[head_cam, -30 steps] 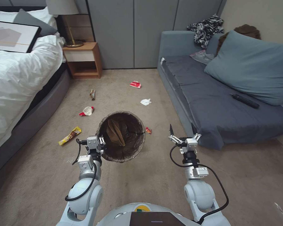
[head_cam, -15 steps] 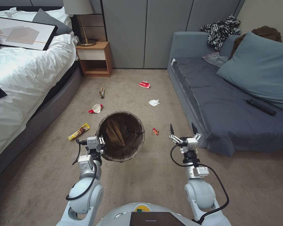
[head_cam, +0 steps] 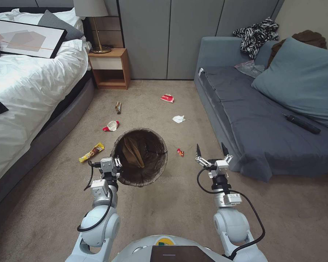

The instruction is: Pick up the trash bin, then pick up the garbage from the floor and place it into the trash bin.

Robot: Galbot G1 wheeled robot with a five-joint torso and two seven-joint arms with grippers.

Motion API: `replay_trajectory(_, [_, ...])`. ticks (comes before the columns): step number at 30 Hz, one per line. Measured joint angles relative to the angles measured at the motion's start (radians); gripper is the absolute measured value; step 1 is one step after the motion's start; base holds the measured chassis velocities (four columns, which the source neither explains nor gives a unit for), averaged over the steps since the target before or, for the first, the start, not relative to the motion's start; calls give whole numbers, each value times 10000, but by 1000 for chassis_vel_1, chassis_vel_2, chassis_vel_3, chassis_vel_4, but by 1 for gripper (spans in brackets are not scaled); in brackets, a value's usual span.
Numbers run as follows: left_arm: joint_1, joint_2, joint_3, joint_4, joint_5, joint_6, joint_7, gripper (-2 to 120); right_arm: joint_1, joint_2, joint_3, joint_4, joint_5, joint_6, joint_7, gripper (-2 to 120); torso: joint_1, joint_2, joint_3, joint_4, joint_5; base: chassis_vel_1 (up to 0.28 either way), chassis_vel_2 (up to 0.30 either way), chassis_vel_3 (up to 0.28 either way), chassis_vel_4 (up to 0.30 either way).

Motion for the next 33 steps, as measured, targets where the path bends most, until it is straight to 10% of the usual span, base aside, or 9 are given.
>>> replay_trajectory(33, [0,4,-55,36,65,-51,-54,2,40,5,60,-107,158,79,-112,100,0,0,0,0,2,-85,83,85,-82])
